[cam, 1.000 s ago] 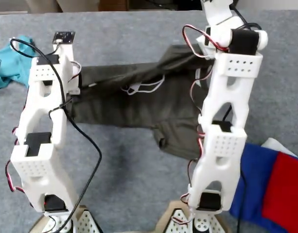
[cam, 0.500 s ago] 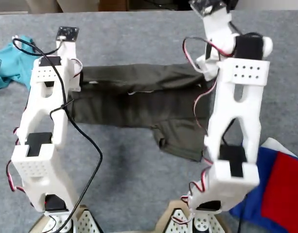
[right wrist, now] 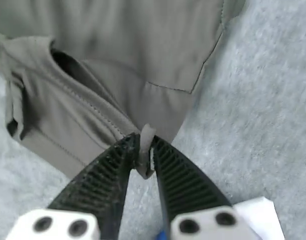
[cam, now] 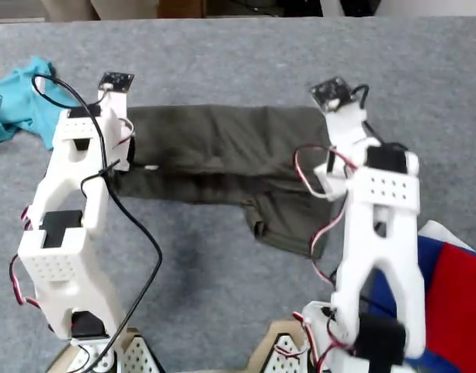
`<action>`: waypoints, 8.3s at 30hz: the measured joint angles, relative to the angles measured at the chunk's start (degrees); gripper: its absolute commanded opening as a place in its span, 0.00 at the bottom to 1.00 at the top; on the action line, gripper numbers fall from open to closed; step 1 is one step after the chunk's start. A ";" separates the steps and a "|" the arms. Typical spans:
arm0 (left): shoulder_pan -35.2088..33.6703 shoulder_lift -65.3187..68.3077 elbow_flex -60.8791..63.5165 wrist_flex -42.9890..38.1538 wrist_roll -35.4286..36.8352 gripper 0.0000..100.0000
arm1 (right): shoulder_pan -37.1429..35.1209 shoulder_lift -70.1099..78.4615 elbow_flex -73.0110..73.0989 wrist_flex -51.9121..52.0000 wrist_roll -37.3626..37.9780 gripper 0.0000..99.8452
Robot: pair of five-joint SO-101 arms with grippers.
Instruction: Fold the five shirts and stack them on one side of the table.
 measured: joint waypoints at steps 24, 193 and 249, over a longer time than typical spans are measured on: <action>-3.96 -0.18 2.81 -0.88 -5.36 0.02 | 0.18 -11.16 25.41 -11.52 7.38 0.14; 4.66 -12.40 10.90 -16.53 16.18 0.02 | -22.59 57.41 -46.24 19.87 -0.35 0.01; 3.69 24.09 -33.14 1.41 15.21 0.02 | -3.78 100.84 -117.19 10.90 1.05 0.01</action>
